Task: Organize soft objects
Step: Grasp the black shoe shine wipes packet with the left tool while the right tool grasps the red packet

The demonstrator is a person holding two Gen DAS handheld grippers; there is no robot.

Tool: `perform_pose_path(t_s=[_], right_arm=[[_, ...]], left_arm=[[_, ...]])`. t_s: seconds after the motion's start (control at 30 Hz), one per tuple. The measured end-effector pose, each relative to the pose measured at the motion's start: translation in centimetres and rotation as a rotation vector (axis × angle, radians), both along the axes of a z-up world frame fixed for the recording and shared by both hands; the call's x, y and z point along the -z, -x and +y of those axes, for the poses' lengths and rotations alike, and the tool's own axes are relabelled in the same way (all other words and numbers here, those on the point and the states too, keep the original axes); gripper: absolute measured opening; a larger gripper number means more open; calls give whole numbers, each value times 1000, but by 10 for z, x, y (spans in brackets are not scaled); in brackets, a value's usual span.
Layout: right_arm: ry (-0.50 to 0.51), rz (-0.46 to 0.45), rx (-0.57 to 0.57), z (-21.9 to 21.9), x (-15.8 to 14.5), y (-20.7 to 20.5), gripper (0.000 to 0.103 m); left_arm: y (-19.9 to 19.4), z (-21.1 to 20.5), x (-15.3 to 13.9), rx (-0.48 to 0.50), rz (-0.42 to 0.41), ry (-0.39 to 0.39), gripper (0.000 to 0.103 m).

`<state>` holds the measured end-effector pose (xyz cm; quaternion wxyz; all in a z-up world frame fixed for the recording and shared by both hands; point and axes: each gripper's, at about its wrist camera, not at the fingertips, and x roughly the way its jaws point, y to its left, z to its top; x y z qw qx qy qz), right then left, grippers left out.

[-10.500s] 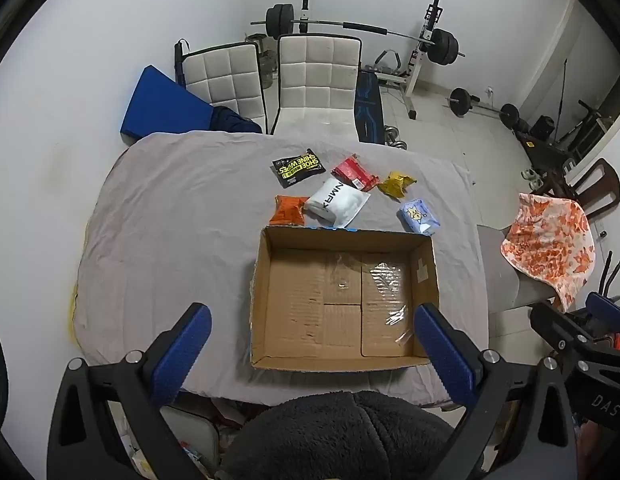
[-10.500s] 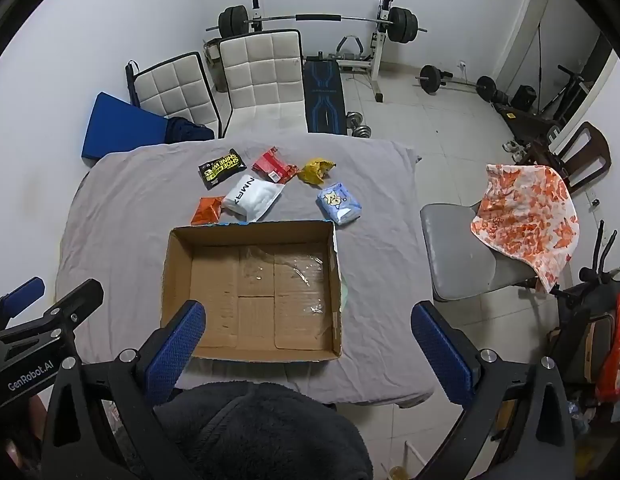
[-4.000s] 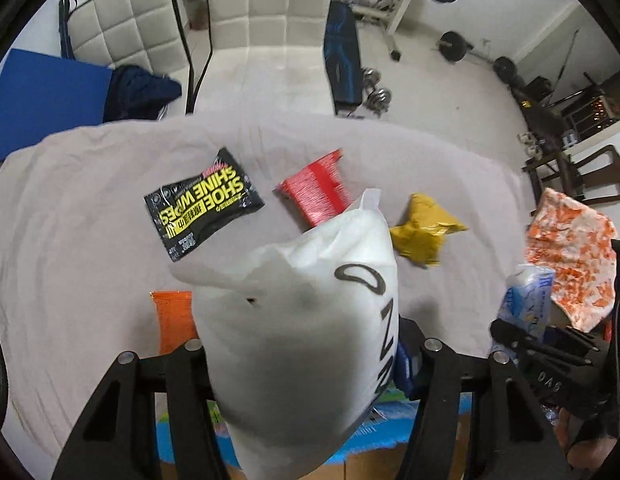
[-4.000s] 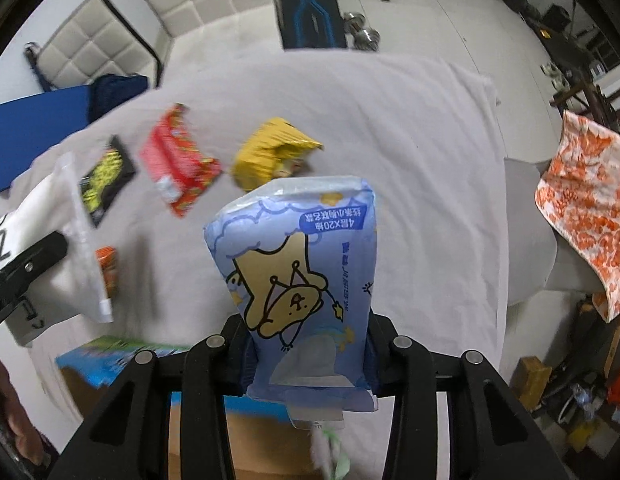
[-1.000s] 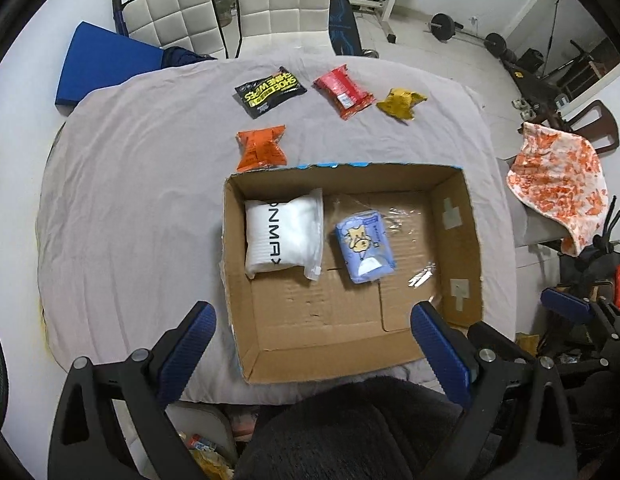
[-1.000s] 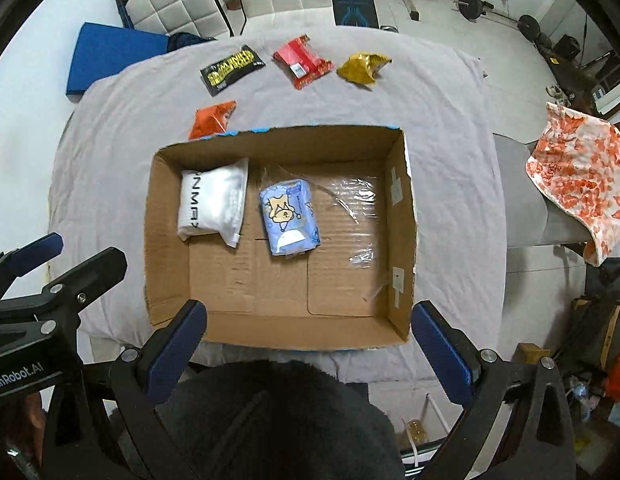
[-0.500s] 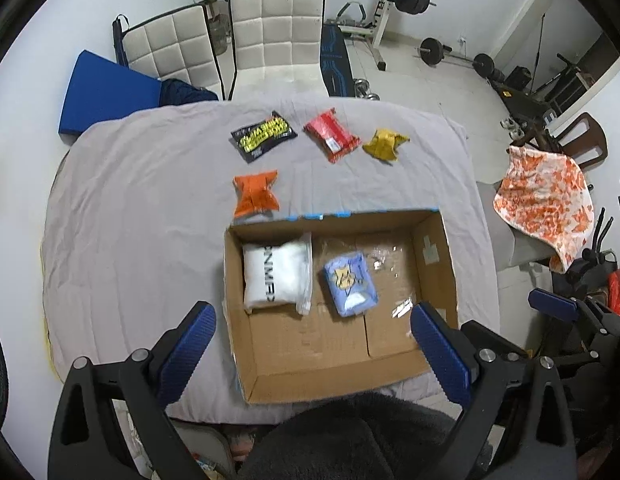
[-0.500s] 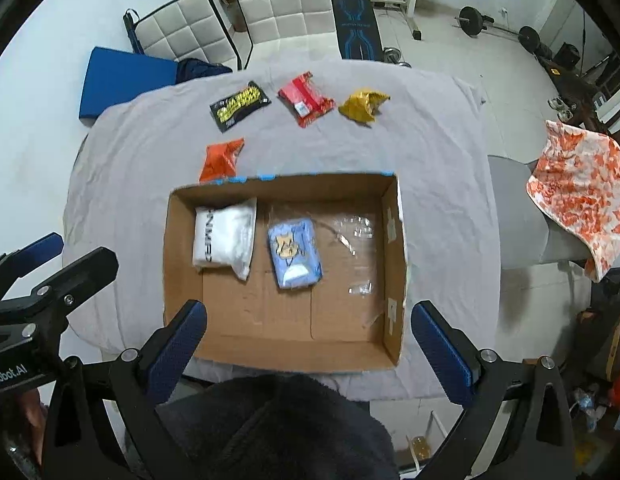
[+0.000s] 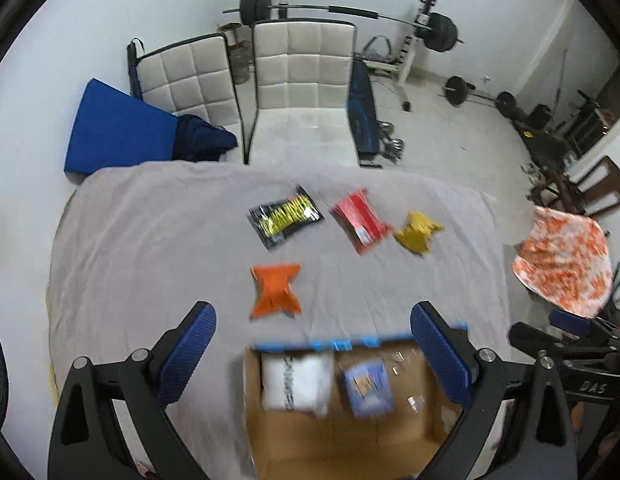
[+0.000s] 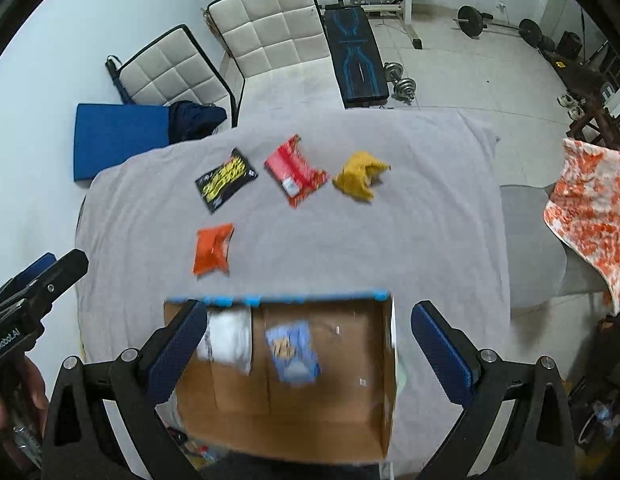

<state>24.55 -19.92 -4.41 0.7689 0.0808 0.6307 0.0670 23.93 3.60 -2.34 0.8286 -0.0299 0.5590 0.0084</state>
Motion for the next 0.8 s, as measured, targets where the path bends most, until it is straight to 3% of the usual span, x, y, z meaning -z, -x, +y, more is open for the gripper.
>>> perform_pose_path(t_s=[0.17,0.37,0.6,0.8], right_arm=[[-7,47,-48,10,41,-73,103],[31,116,-120,44,128,-161,103],[87,192,-202,83,220,-204,103],[124,221,-246,96,257,-219,103]], left_arm=[[-56,9,34,20,12,-65,100],[-135,19,111,107,99,-188,100],[-191,18,221,240,242,-250,100],[-215,2,298,423,365,-338,100]])
